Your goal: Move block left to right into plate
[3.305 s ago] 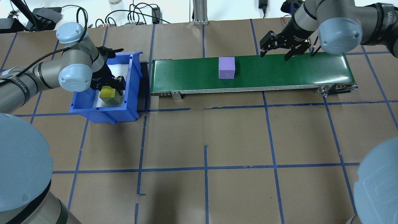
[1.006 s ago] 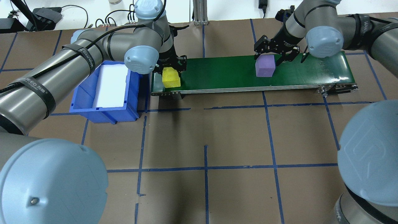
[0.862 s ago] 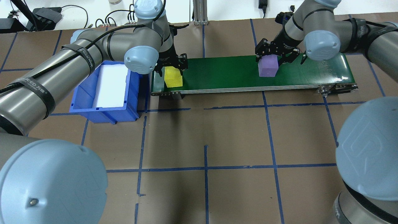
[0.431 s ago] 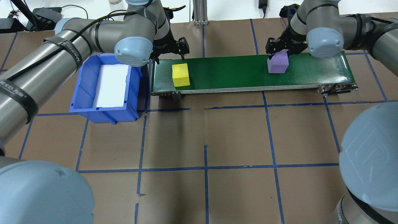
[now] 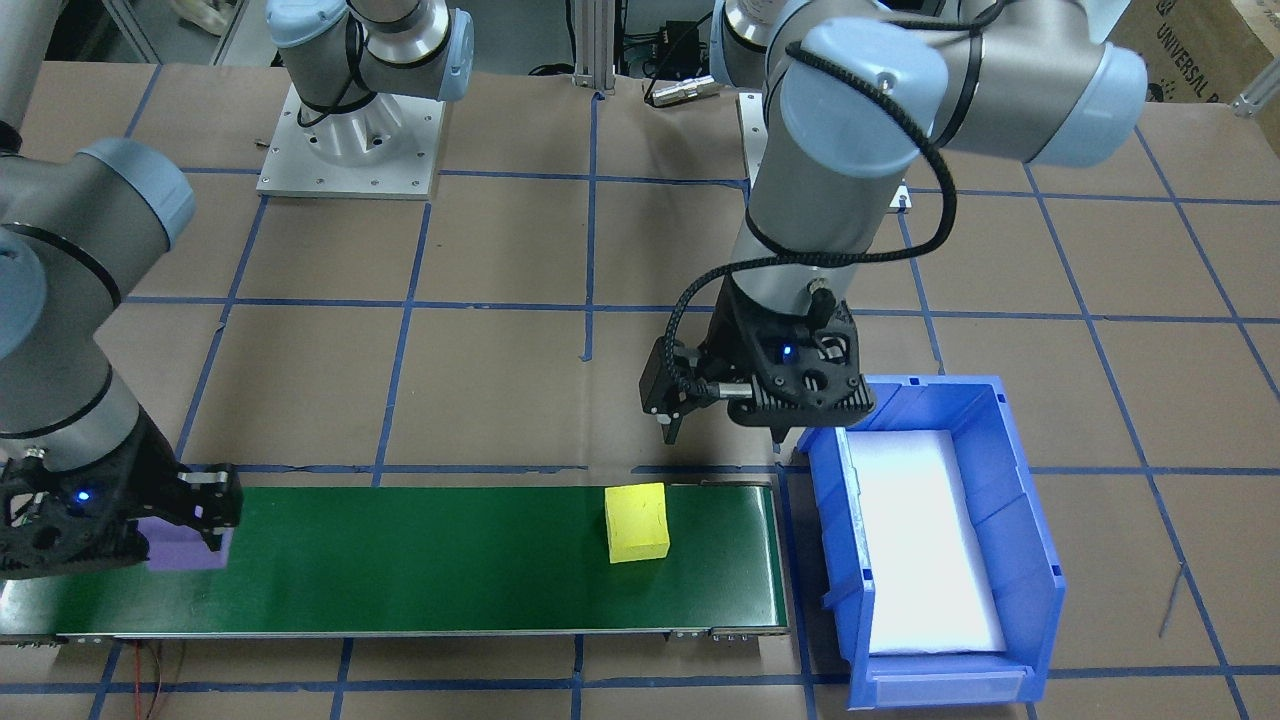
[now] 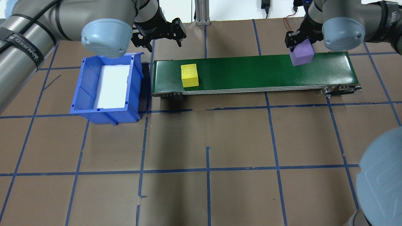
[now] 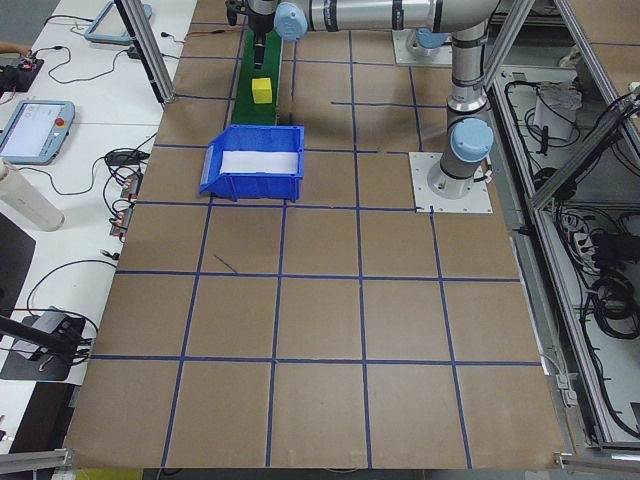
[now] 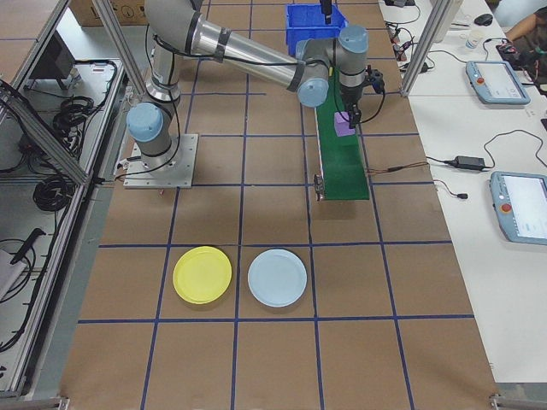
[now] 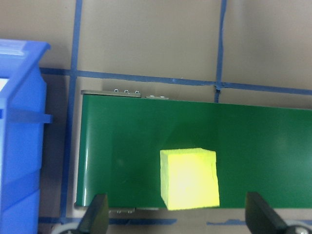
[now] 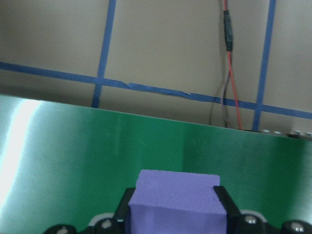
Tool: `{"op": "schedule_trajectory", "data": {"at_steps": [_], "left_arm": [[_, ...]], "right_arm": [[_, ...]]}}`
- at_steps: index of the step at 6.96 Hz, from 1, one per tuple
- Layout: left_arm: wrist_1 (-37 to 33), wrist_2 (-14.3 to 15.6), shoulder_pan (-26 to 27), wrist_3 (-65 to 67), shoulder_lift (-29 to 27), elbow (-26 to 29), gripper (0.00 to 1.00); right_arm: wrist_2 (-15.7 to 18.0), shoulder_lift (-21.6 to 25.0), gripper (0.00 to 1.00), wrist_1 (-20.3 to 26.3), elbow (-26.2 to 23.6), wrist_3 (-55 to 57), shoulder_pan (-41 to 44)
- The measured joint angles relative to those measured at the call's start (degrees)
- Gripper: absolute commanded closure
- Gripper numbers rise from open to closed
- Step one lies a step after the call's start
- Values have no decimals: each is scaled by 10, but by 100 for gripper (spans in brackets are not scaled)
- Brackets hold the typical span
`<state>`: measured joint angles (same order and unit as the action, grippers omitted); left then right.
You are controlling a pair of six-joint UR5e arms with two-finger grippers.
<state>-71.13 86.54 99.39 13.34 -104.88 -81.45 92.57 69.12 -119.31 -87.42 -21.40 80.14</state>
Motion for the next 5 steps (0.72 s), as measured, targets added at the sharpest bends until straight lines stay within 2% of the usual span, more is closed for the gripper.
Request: {"op": "schedule_trajectory", "data": {"at_steps": [1,3,5], "left_arm": [[-32,0,-11,-27,39,-5,0],[-116,7,-37,-73,100,-16,0],[-200,45,-55,-113,140,-32,0]], "right_arm": [[20,27,67,21,-17,-64,-39],[31,54,67,34,-46,-224,-153],[30,56,66,33,-65,-354,-263]]}}
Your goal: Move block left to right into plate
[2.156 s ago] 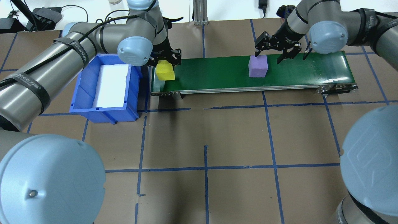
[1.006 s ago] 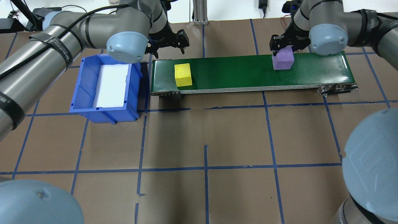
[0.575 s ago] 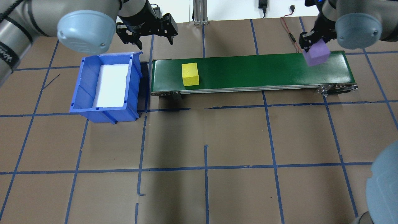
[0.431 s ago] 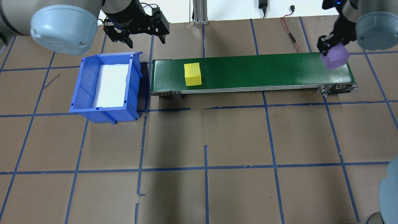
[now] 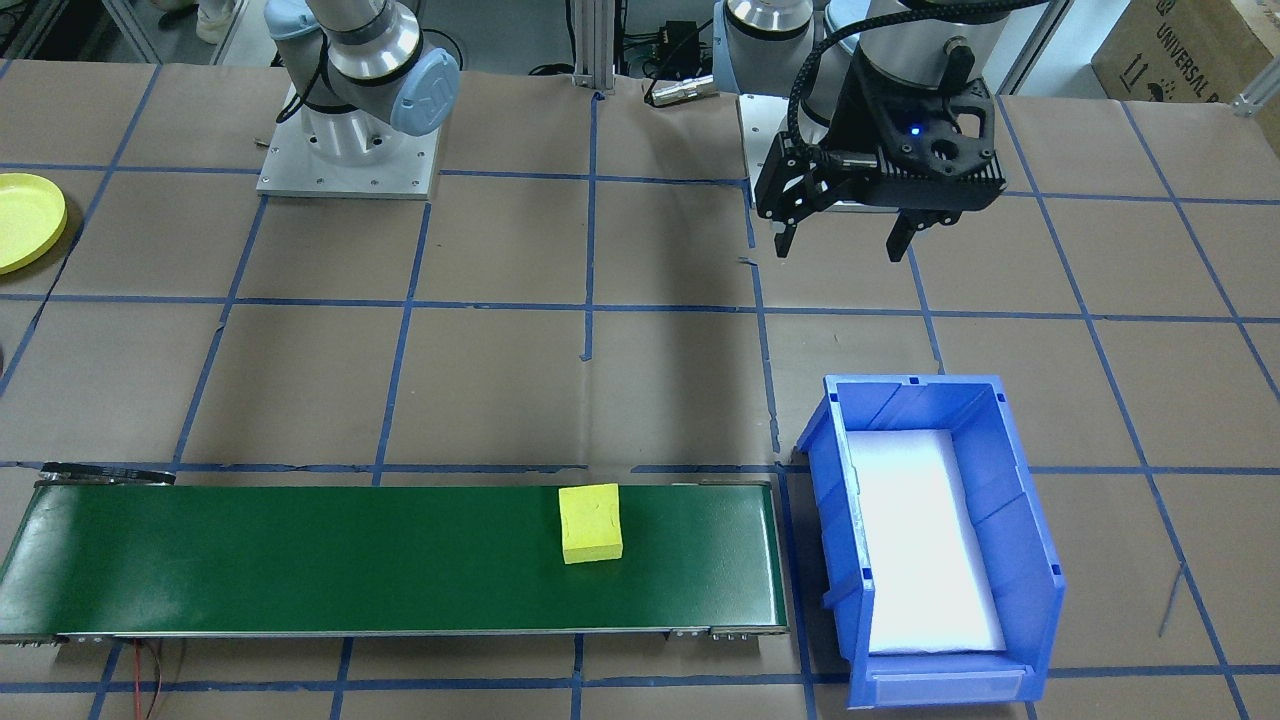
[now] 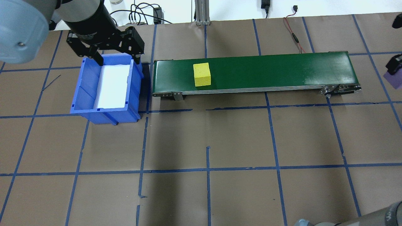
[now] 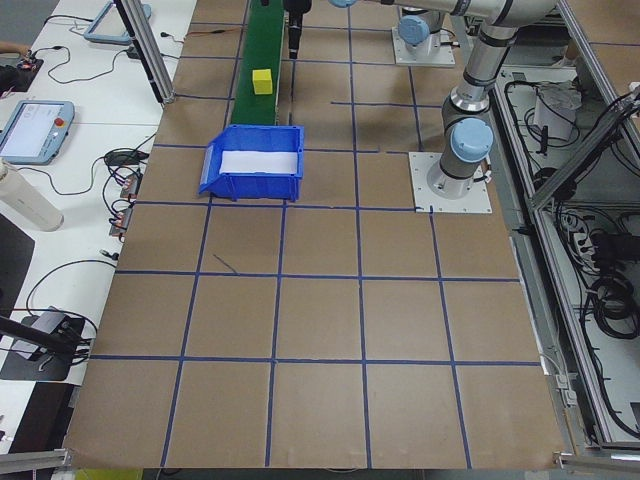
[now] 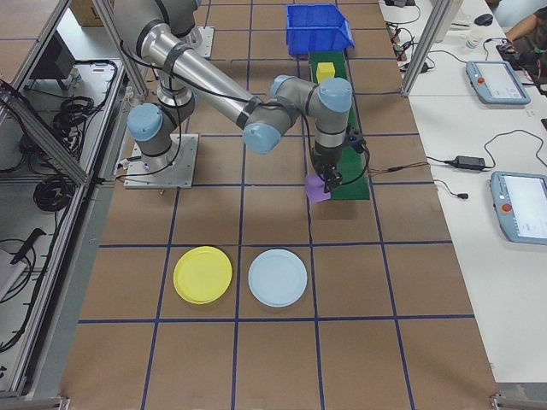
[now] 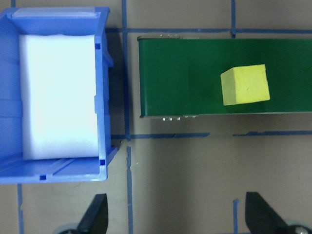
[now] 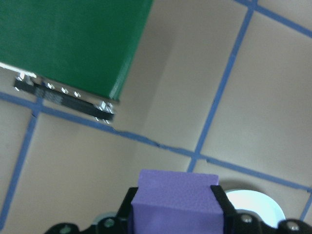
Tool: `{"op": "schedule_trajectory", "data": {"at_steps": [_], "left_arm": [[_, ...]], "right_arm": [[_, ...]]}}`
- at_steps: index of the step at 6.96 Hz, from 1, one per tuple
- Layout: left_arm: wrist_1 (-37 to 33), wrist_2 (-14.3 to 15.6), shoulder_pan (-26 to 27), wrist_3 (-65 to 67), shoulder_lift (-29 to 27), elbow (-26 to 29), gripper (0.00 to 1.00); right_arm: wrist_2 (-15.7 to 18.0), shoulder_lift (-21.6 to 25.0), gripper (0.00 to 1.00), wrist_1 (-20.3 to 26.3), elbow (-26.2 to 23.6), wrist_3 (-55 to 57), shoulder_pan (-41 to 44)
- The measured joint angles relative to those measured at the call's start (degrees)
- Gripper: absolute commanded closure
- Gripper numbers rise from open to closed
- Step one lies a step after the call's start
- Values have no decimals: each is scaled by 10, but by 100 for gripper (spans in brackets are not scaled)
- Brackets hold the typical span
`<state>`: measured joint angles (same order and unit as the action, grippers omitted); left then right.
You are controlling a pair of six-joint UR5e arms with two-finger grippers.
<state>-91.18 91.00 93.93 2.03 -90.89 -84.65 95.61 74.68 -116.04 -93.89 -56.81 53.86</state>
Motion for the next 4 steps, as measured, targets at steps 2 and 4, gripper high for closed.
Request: {"op": "schedule_trajectory", "data": {"at_steps": [2,4], "left_arm": [[-16,8,-16,-24,12,-8,0],[-20,6,-22,-20,17,-11,0]], "right_arm": [[-5,-13,63,-10,-25,-62,-81],[-7,-52,48,-37,-36,-107,-132]]}}
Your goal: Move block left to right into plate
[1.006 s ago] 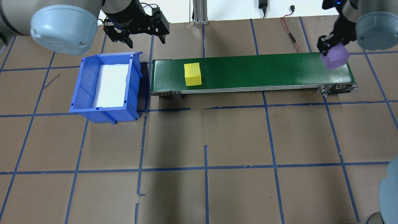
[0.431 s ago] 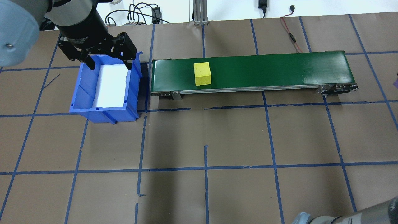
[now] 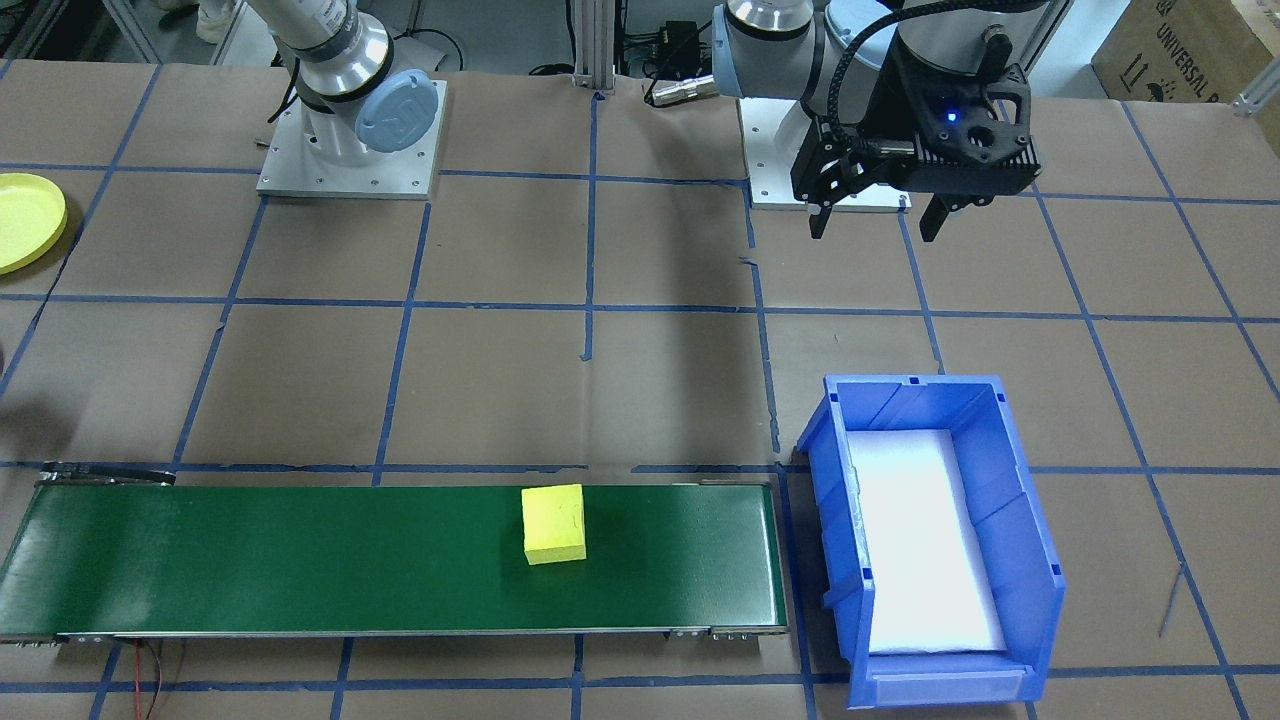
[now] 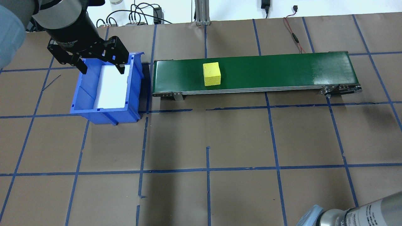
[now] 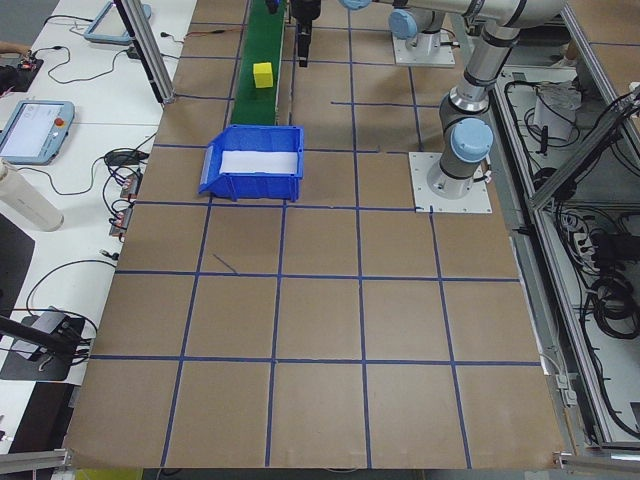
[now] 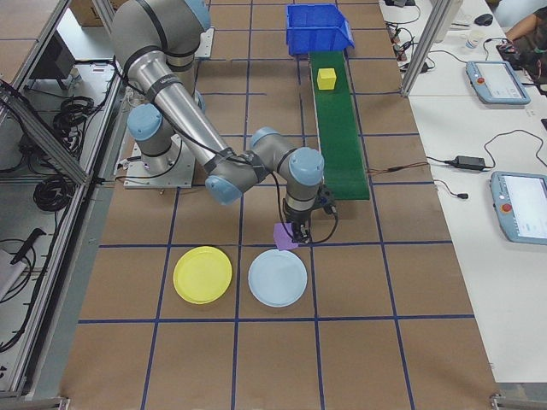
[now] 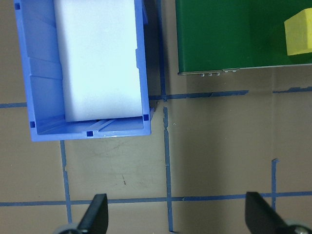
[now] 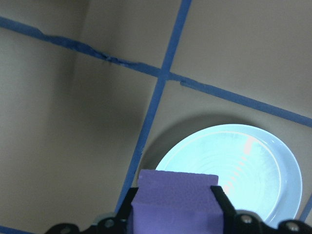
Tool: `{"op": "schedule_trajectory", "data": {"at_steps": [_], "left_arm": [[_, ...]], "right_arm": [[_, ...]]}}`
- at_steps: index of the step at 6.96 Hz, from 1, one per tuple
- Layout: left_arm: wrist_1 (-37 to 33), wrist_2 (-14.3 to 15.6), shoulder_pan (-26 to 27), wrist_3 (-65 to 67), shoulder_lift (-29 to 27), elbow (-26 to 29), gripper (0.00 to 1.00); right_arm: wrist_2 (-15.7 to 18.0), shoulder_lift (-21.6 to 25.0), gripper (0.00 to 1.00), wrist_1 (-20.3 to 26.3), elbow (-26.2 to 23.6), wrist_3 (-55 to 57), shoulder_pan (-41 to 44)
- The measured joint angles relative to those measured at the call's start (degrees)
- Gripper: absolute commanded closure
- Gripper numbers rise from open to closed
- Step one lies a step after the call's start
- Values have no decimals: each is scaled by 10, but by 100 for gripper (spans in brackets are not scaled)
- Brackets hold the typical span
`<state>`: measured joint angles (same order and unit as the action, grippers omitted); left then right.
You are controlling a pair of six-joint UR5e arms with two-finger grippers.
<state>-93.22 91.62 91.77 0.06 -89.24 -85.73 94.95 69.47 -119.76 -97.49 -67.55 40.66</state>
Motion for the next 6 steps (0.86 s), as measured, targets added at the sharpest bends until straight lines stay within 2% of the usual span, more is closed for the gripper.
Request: {"op": "schedule_trajectory", "data": {"at_steps": [2,3,4,5,6], "left_arm": [[-1,-2,1,-1,1,-3,0],[1,-2,2,-2,1,-6,0],[2,-3,3,-3,1,-8,0],[2,-3,3,-3,0,-9,0],[2,-2,3,-3,0,-9,0]], "right_arm": [[-2,-23,39,-23,-1,-42,-48],[-4,-30,30,-31,0,-64,-66],[-12,-38,19,-36,1,-76,-77],[-26,-46,0,-43,1,-85,-83],[-40,-54,0,-53,2,-92,-86]]}}
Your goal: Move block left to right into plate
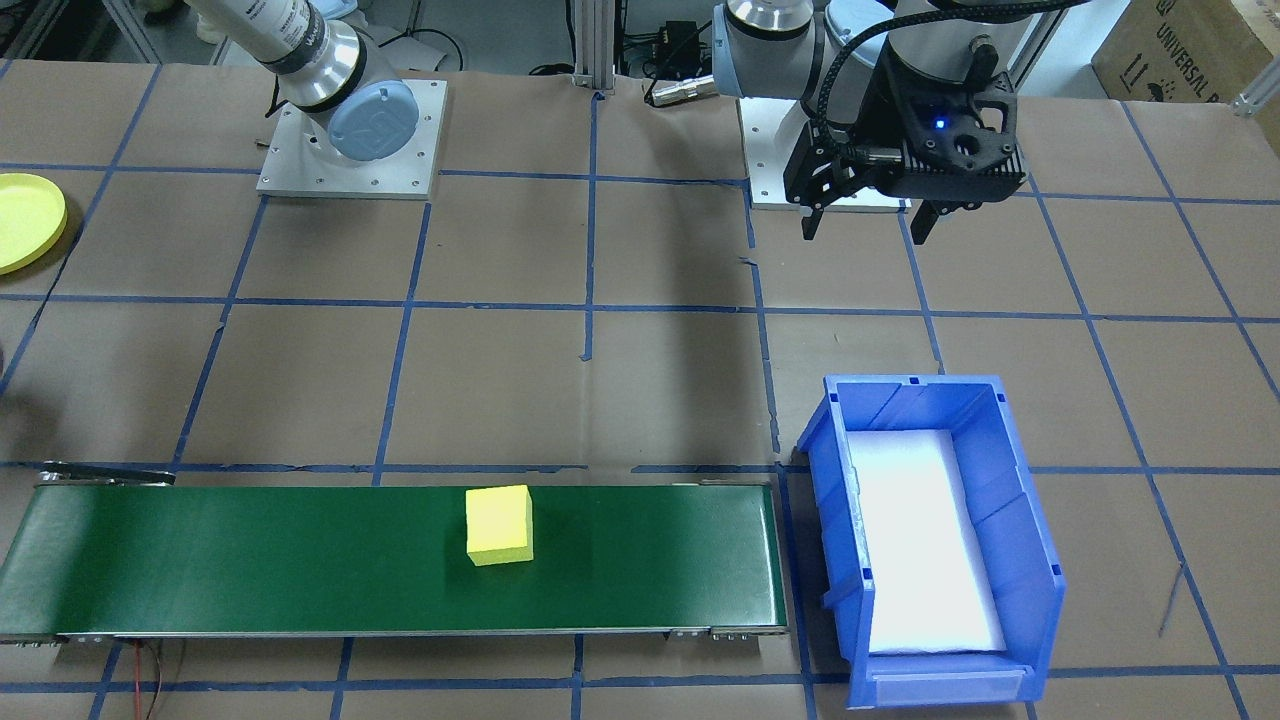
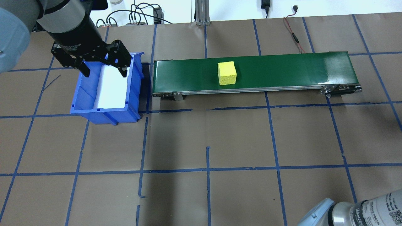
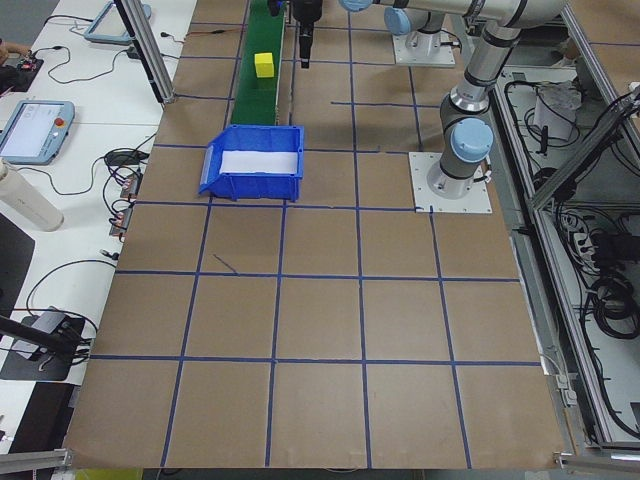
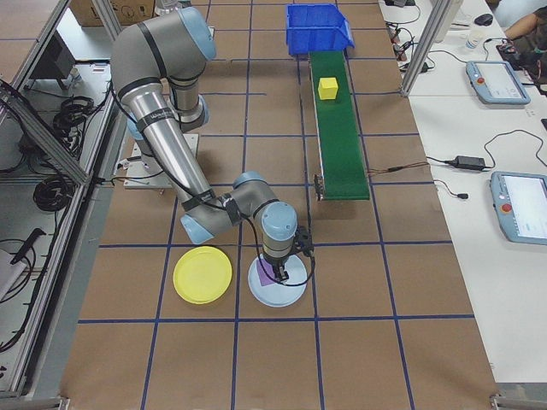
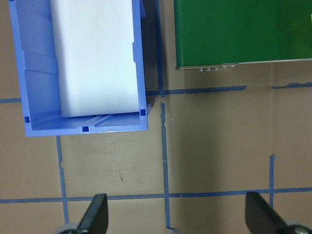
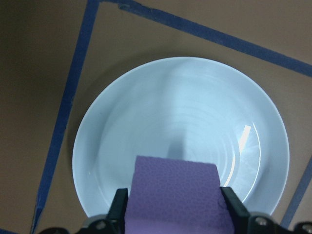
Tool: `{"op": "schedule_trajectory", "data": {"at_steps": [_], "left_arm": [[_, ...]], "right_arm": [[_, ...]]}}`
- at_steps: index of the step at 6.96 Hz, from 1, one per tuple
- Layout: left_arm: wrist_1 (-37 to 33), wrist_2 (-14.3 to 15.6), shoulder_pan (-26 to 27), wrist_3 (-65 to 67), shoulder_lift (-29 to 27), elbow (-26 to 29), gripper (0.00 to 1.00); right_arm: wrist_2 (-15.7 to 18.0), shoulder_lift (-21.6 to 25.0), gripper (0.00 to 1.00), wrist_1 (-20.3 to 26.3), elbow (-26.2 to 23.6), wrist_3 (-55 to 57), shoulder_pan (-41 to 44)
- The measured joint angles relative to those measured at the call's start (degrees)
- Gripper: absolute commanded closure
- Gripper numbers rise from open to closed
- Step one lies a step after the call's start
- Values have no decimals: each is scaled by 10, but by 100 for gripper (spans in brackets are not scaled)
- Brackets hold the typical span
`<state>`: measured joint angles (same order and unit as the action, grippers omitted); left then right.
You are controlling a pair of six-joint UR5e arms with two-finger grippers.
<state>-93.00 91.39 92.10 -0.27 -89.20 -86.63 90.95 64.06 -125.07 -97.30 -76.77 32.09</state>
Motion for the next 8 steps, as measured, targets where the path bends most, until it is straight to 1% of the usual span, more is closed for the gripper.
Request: {"op": "schedule_trajectory", "data": {"at_steps": [1,2,3,4,5,6,7,8], "left_arm": [[0,0,0,0,0,-1,0],[0,0,0,1,0,-2,0],[1,0,0,1,0,-5,0],[1,0,0,1,0,-6,0],[1,0,0,2,0,-6,0],[1,0,0,1,0,-6,0],[1,0,0,1,0,-6,0],[1,0,0,1,0,-6,0]], "right_arm": [[-8,-5,0,-6,1,-3,-1],[-10,-2,0,-9,2,-2,-1],[-9,9,0,-7,2,9,1],[-9,32,0,11,1,40,11],[-6,56,0,48,2,87,37],[-2,78,0,87,2,147,80],[-2,96,0,116,2,210,129],[-4,109,0,130,3,276,186]]}}
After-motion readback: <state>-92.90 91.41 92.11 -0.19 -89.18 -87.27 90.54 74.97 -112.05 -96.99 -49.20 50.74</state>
